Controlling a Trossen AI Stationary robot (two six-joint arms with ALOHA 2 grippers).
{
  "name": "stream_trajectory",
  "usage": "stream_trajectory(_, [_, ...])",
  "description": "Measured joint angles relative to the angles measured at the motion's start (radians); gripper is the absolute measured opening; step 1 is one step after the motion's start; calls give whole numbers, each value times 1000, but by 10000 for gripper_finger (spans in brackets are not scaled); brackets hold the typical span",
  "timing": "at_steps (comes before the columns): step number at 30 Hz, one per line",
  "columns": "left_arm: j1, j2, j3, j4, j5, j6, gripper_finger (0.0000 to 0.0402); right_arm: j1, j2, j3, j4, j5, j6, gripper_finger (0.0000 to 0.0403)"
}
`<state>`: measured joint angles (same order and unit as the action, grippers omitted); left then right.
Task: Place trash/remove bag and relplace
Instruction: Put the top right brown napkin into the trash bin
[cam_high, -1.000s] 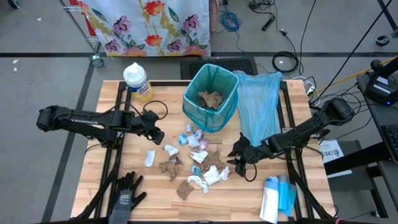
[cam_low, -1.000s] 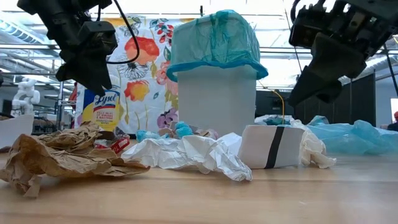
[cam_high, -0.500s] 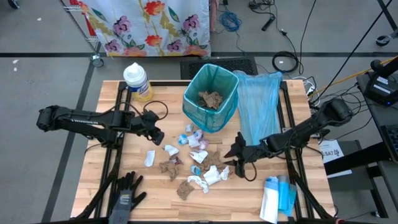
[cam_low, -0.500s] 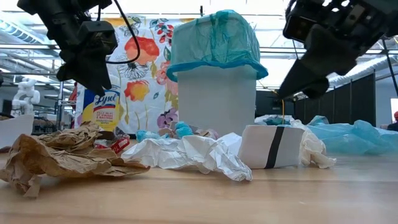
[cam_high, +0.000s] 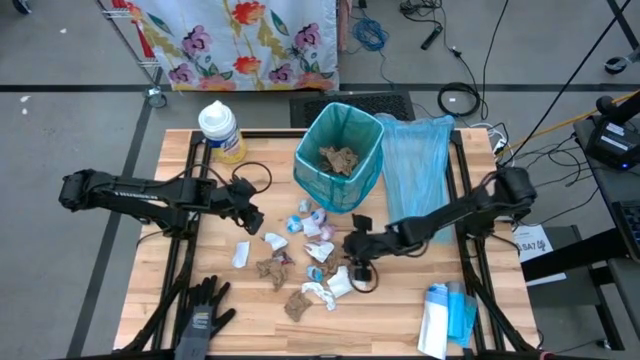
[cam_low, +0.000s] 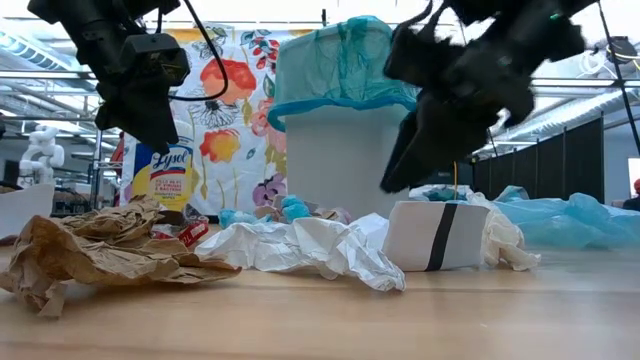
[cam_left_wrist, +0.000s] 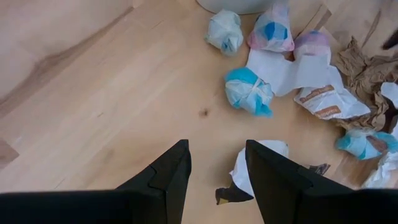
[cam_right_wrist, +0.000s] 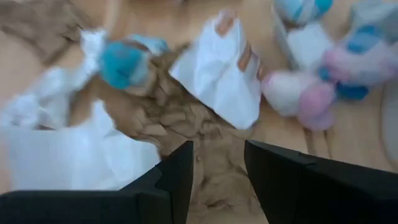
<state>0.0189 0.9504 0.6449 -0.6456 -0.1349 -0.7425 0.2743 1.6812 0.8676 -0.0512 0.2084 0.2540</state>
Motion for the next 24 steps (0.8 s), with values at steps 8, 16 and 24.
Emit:
stream_trajectory(8, [0, 0, 0, 0, 4, 47, 157, -25, 135, 56, -45, -87, 79, 134])
stream_trajectory(16, [0, 0, 0, 1, 41, 74, 157, -20, 144, 63, -88, -91, 347, 53])
stream_trajectory(24, [0, 0, 0, 2, 59, 124, 157, 13, 36, 57, -255, -88, 539, 3])
